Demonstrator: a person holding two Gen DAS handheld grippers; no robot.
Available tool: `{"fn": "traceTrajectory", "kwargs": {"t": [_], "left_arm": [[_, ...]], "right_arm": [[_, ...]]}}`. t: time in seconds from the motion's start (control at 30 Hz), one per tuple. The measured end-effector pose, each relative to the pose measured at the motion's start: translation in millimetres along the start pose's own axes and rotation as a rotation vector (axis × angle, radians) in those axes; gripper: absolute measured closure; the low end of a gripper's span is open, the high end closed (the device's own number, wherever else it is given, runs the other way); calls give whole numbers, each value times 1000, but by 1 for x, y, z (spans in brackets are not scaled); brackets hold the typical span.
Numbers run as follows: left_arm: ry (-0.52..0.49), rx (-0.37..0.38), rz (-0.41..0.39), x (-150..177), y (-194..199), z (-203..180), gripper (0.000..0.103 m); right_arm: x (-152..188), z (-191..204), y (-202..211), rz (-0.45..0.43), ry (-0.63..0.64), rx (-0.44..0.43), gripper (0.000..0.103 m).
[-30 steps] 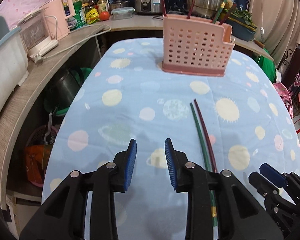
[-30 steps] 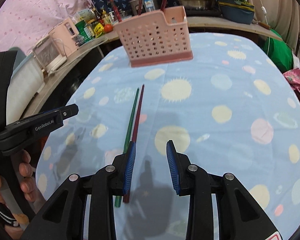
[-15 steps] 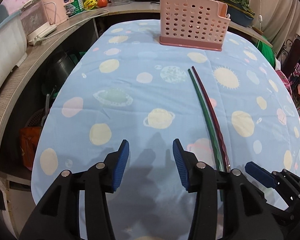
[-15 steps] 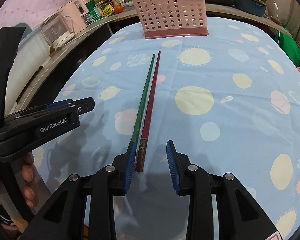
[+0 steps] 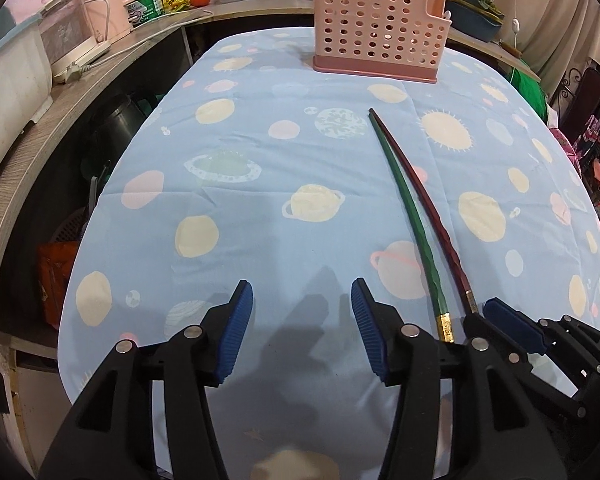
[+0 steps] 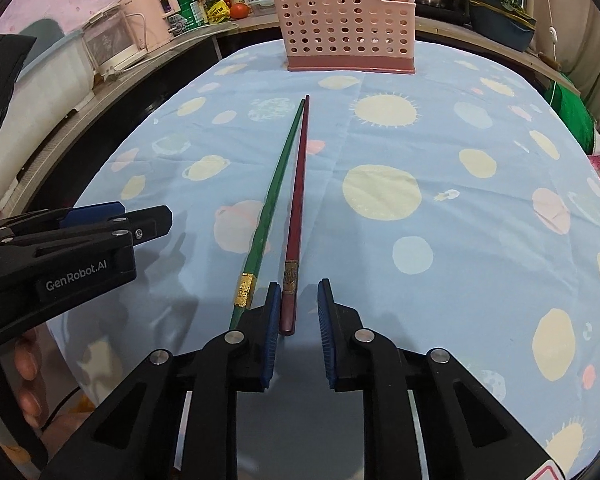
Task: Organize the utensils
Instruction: 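Grasp the green chopstick with the left tool while the right tool grasps the dark red chopstick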
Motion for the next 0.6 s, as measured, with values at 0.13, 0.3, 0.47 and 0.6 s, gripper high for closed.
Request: {"fn": "traceTrajectory", "kwargs": {"t": [0.13, 0.3, 0.47, 0.6], "left_arm": [[-17, 8, 7, 3, 0, -7, 53], [-48, 28, 12, 7, 1, -23, 49], [-87, 60, 25, 14, 1, -43, 48], [-115, 87, 35, 21, 1, -58, 45]], "right_arm": [[3, -11, 3, 1, -39, -2, 96], [11, -20, 9, 4, -69, 0, 96], [21, -29, 16, 1, -104, 6, 96], [25, -38, 21, -2, -132, 12, 96]]}}
Point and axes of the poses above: each gripper's, at about its wrist camera, not at the fingertips, and y roughly against the way its jaws point, z to its left, x to its underside, the point moved 9 cm from there along -y, roughly the way its jaws point, and after that the axes turned 5 degrees about y, right-handed, at the moved point
